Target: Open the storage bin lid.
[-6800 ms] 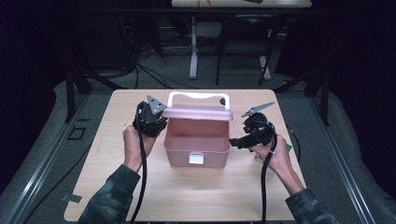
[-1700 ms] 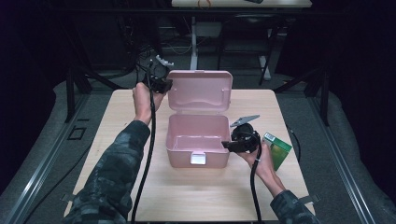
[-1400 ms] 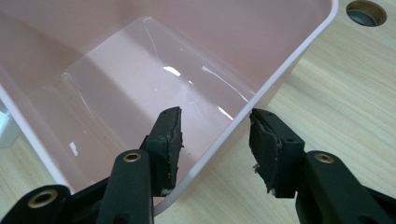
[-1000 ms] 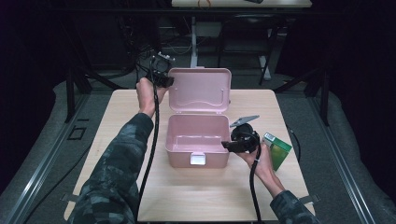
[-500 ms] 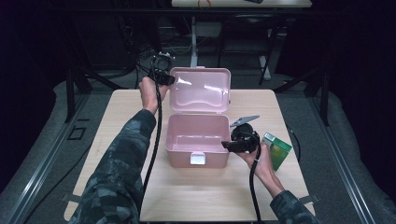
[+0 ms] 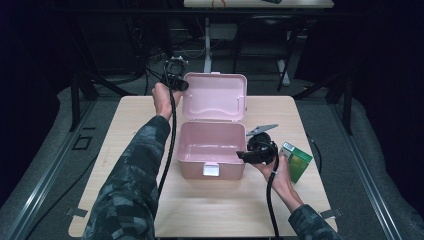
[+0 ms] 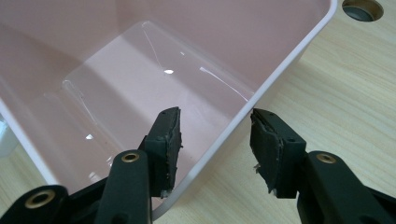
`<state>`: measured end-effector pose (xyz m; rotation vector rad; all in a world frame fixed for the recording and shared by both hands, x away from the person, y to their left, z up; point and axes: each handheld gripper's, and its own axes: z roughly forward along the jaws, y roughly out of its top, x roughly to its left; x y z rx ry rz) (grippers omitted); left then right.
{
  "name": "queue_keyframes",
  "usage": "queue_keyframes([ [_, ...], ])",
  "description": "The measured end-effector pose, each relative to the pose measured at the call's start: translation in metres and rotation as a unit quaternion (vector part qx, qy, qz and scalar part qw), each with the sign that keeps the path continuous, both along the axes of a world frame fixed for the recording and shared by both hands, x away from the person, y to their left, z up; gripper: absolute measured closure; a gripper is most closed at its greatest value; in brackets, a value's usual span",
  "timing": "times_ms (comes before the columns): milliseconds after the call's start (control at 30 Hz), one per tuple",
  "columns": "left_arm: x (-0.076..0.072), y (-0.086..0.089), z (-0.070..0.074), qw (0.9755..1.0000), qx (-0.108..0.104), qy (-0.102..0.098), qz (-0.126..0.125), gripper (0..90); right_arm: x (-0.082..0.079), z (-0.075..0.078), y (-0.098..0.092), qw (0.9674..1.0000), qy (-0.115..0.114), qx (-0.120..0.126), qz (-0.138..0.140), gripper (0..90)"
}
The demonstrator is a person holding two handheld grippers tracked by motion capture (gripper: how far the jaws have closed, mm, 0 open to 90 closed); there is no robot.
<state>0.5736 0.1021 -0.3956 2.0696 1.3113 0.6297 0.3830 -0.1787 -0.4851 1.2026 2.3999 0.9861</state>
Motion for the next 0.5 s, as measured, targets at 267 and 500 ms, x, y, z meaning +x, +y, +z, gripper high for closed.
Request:
queue_keyframes([
  [267,0.005,-0.001,-0.015,0.9998,0.008,0.012,0.016,82.7,0.0,0.0,-0.001,1.0,0.0,0.002,0.003,52.9],
  [500,0.014,-0.004,-0.035,0.9987,0.018,0.042,0.024,82.9,0.001,-0.001,-0.001,1.0,0.001,0.009,-0.002,53.7],
])
